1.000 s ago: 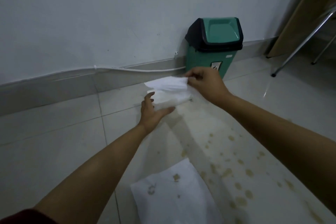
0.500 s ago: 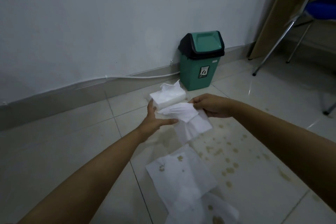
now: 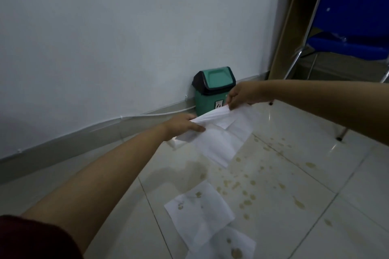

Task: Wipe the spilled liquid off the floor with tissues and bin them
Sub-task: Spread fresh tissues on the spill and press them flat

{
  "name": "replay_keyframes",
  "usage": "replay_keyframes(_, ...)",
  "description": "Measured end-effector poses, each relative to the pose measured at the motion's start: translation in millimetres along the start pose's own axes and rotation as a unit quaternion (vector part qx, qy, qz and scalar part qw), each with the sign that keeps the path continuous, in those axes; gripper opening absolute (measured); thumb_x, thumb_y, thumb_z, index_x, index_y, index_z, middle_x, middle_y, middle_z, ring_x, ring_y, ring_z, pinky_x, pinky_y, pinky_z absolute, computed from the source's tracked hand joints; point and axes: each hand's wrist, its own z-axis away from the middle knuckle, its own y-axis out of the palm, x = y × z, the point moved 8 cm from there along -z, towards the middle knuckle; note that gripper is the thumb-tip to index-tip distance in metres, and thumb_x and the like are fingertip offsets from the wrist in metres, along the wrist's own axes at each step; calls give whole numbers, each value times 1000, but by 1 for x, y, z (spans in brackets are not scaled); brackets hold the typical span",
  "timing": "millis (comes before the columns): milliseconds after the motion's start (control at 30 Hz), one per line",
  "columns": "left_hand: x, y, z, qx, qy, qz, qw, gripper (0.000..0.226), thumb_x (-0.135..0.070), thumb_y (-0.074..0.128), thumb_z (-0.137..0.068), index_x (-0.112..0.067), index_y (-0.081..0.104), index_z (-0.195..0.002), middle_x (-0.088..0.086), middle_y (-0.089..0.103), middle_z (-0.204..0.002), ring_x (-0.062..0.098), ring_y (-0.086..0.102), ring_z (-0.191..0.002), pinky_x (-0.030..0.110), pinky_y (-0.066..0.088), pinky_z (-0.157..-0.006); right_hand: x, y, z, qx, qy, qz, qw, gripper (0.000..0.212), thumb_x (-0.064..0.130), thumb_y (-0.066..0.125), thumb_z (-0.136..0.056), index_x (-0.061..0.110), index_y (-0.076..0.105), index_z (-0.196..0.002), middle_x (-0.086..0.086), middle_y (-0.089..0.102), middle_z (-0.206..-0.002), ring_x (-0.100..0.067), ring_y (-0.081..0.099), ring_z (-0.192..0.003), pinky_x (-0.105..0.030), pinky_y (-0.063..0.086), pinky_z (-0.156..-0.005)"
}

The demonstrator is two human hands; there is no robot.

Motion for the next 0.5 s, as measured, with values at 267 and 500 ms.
replay_keyframes(267,9,57,3,-20,-56,-25,998,52,-21,70,-84,-7,50,-130,4,55,-119,22,51,-103,30,42,-89,-75,46,7,-30,3,-36,999,14,9,63,-88,10,70,-100,-4,65,-94,-11,55,-75,-17,45,-65)
replay_keyframes(500,78,126,-3,-21,-108,-74,991,52,-17,69,-84,-4,53,-131,15,54,-136,30,53,-121,30,41,-98,-141,119,-12,-12,4,-74,997,15,11,59,-90,14,70,-99,-3,64,-98,-13,58,-82,-21,47,-70)
